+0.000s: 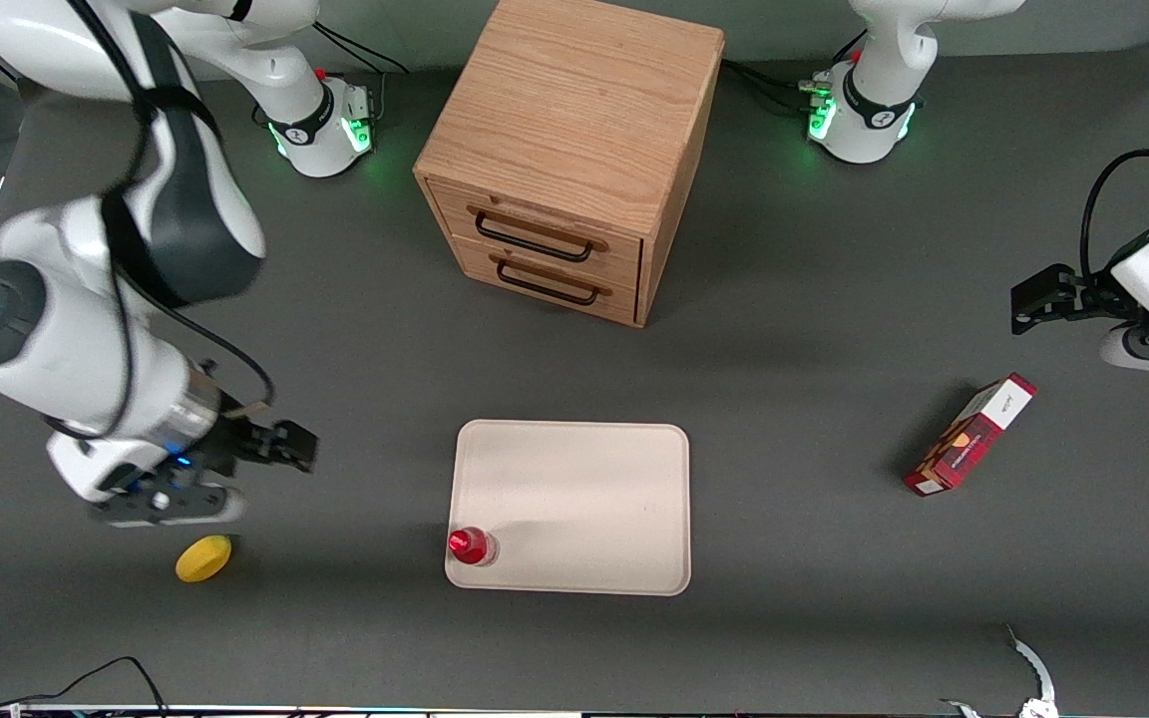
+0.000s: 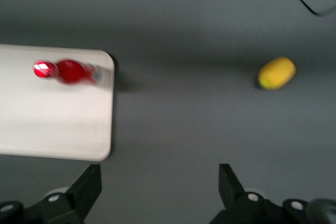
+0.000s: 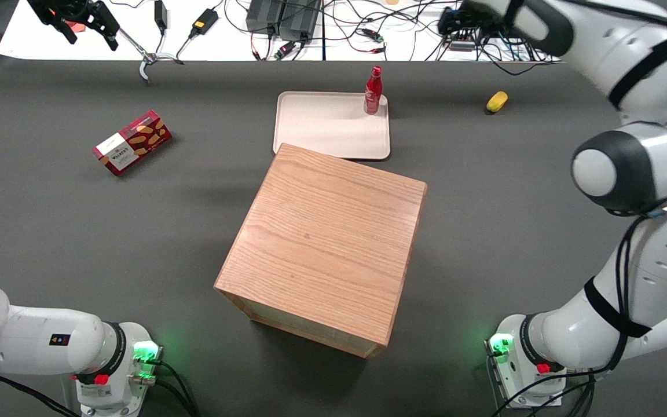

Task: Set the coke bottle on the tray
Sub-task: 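Open the right gripper to release the bottle and raise it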

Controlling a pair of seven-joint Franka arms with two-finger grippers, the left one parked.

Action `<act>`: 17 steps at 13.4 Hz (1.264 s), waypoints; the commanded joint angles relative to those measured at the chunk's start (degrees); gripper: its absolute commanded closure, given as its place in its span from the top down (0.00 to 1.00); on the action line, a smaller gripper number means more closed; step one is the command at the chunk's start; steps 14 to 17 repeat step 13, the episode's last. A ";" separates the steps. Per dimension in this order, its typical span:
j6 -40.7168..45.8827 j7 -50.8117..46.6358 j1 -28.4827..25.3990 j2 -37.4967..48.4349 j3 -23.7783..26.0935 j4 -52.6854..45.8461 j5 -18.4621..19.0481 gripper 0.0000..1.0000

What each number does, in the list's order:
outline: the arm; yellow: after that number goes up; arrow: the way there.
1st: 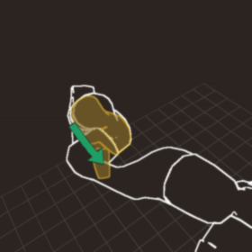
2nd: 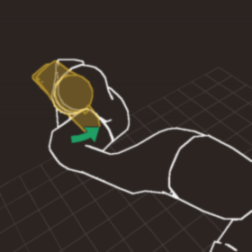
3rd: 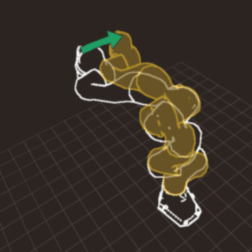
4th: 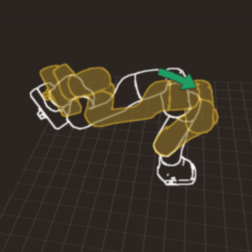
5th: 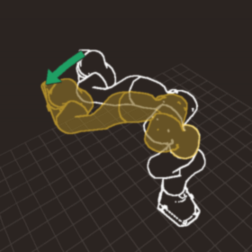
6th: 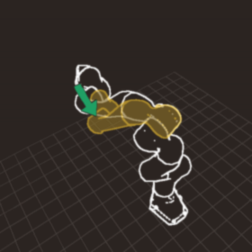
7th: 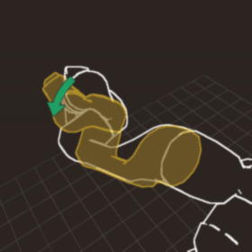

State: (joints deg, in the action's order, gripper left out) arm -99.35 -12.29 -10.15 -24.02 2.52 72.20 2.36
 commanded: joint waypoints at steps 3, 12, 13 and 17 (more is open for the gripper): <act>5.92 6.49 5.75 8.55 0.55 4.35 -1.03 1.00; 8.38 6.75 7.25 8.11 -0.07 1.54 -2.27 1.00; 8.38 6.66 8.30 8.20 0.46 1.54 -2.70 1.00; 8.38 6.66 8.30 8.20 0.46 1.54 -2.70 1.00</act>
